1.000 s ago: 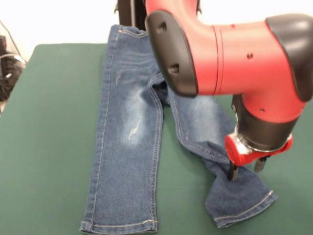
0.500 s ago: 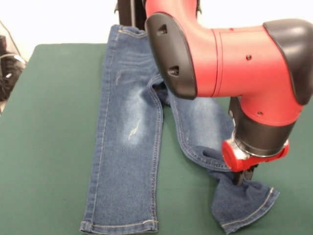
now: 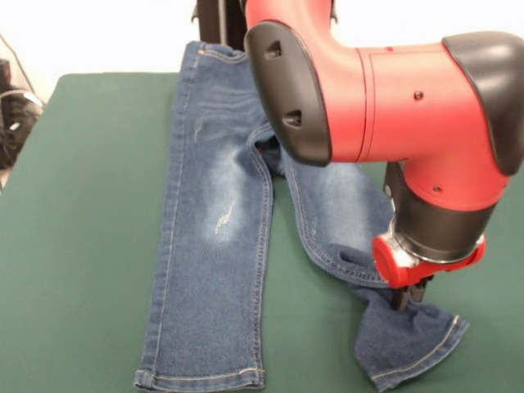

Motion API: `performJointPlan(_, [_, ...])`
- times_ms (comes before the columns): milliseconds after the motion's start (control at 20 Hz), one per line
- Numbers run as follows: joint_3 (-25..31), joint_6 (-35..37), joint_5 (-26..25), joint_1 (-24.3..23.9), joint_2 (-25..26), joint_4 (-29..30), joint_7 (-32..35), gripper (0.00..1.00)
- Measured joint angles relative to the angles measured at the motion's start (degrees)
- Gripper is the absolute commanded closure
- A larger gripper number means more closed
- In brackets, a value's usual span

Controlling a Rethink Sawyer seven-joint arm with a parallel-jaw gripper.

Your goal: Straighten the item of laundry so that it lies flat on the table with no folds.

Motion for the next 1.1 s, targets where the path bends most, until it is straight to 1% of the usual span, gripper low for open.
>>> performJointPlan(250, [0.21,-0.03,2.06,-0.85,0.03,0.48,0.0,1.0])
performJointPlan(700, [1.71,-1.03,6.88,-4.79,0.11,1.67,0.0,1.0])
performJointPlan(850, [2.14,-2.68,8.26,-6.75,0.05,2.69,0.0,1.0])
performJointPlan(950, [2.19,-3.33,8.53,-7.24,-0.04,3.26,0.0,1.0])
performJointPlan(1100, [2.48,-5.49,9.37,-8.27,-0.71,5.52,0.0,1.0])
